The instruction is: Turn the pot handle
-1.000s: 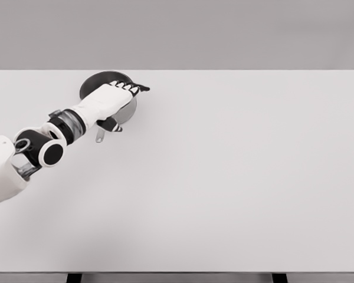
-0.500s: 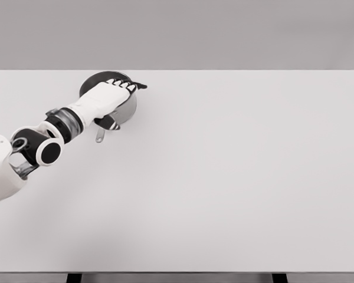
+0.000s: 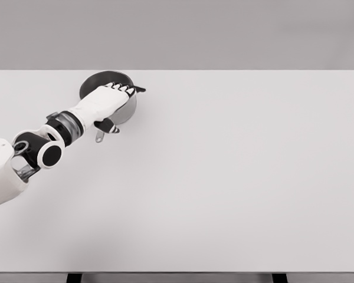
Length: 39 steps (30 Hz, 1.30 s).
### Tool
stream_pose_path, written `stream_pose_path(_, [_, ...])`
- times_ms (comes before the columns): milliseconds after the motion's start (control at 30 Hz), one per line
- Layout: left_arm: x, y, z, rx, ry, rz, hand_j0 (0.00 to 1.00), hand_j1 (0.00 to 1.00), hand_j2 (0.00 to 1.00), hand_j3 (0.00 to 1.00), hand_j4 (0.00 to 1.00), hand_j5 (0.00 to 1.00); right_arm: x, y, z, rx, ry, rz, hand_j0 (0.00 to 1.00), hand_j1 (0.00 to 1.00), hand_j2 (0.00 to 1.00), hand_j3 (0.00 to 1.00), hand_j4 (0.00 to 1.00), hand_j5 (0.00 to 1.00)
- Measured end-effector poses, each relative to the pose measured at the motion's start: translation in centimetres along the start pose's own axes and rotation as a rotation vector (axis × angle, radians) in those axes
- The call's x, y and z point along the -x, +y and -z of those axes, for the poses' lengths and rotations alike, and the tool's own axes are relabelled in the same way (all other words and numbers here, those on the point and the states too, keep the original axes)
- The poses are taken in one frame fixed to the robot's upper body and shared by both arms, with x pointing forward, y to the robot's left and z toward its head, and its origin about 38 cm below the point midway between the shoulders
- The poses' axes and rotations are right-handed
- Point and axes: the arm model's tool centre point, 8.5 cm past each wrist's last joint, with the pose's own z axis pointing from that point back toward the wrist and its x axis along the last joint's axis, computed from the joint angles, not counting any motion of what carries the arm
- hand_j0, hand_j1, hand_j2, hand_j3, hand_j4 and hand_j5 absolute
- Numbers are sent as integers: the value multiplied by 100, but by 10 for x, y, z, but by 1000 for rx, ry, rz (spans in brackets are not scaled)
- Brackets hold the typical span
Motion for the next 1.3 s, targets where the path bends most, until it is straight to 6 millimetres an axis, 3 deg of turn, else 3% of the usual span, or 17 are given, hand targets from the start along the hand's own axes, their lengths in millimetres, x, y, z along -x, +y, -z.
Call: stream_pose_path(1300, [10,3,-5,-8,18,-3,100,100,100,100,100,100,0,0,0,0,0,0,100,100,100,100,100,100])
